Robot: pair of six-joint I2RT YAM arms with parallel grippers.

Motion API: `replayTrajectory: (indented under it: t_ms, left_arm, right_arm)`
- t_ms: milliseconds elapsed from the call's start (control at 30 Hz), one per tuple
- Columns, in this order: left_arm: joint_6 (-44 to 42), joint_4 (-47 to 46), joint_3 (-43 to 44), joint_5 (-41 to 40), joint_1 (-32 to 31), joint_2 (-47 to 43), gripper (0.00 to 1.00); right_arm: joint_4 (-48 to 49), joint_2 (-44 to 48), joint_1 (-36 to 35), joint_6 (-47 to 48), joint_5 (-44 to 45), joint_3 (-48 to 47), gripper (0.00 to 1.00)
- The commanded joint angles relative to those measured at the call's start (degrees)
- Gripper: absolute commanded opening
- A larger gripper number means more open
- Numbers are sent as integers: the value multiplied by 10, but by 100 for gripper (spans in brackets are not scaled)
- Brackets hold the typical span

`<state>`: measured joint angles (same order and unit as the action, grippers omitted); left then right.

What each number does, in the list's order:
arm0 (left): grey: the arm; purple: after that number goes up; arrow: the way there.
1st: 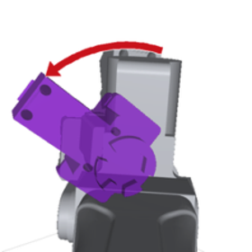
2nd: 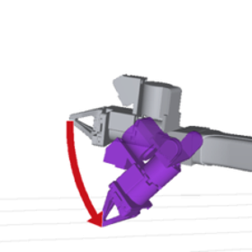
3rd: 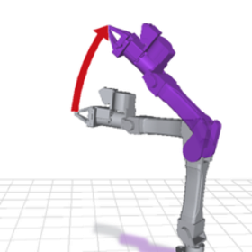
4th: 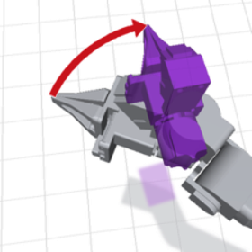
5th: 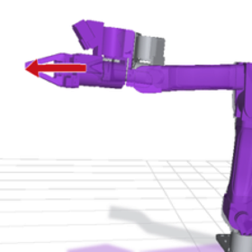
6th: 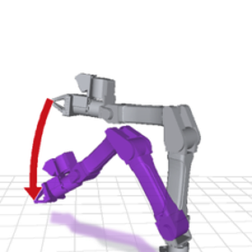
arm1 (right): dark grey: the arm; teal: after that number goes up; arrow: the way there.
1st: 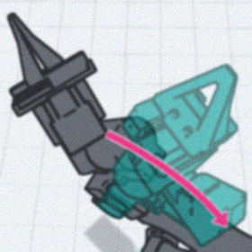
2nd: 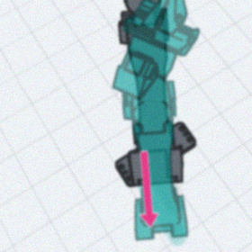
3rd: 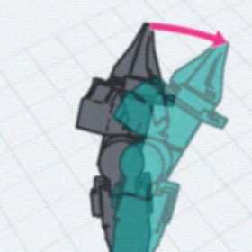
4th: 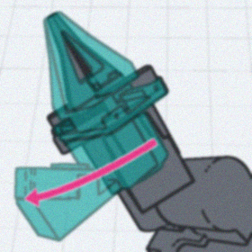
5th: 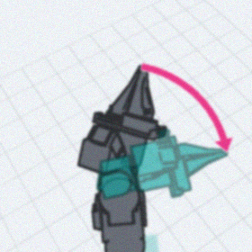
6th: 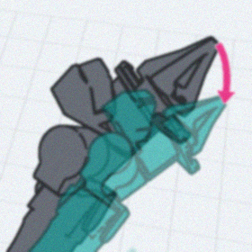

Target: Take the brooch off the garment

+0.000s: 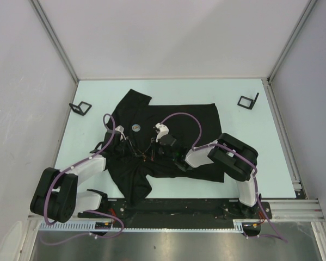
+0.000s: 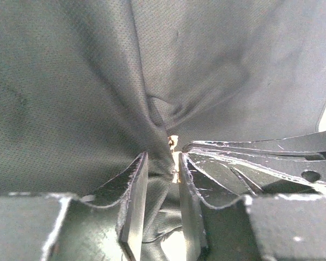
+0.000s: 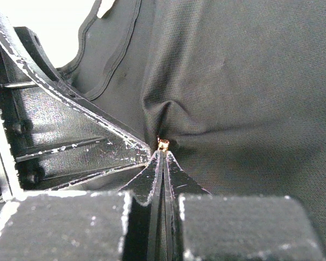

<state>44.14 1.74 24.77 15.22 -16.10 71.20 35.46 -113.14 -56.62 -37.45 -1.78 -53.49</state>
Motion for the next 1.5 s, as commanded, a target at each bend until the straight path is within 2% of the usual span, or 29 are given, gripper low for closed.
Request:
replayTrajectory:
  t_ms: [0,367,667,900,1100,1233,1333,1467]
  left_arm:
    - [5,-15,7,-2,5,4,32]
    - [0,-34,0,-5,5,22,25]
    - [3,-58,-12,2,5,53,19]
    - [0,-46,-21,-16,5,38,15]
    - [-13,15,1,-46,5,-37,32]
    - [-19,50,16,-62,5,-86,55]
    - [-12,61,11,-79,5,-107,60]
    - [10,36,-8,-90,8,-106,59]
  right_arm:
    - [22,12,-6,10,8,-18,0]
    - [37,9,-7,9,-2,-16,0]
    - [114,-7,-2,-2,-41,5,0]
    - [117,-9,-3,1,-38,14,0]
    - [75,7,-9,20,-7,14,0]
    - [51,22,-17,41,18,13,0]
    - [28,29,-20,51,46,8,0]
    - [0,45,-31,65,72,8,0]
